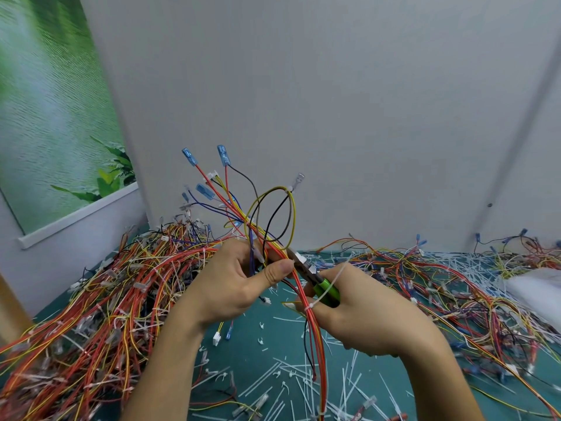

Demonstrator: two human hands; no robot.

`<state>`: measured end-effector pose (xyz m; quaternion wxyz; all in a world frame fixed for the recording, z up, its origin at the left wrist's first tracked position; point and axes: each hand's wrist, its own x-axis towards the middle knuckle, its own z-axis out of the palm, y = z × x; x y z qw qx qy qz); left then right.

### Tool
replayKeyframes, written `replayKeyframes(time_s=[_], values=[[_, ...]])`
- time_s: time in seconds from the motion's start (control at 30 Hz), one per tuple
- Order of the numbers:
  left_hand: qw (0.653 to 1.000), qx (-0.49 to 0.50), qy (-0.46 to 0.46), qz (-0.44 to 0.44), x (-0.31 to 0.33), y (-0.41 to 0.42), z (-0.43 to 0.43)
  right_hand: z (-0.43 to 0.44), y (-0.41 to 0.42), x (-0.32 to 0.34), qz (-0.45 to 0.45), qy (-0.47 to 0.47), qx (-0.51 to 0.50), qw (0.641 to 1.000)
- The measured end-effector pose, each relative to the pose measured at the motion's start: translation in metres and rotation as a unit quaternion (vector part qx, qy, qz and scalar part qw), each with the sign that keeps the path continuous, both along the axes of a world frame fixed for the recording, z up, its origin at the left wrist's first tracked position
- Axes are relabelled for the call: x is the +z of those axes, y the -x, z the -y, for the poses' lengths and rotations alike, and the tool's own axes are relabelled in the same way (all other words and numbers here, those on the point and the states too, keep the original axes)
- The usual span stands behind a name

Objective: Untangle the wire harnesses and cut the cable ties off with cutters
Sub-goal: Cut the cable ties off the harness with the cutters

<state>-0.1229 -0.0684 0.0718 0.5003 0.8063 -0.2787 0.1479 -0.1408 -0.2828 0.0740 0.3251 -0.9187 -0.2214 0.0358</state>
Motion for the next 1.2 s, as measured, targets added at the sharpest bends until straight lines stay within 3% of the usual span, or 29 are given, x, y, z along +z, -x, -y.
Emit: replayKeyframes(time_s=[1.2], values=[[1.0, 0.0, -0.012, -0.004, -0.001, -0.0011, -0.0023, -0.0042, 0.0017, 0.0027, 0.004, 0.015, -0.001, 1.0]])
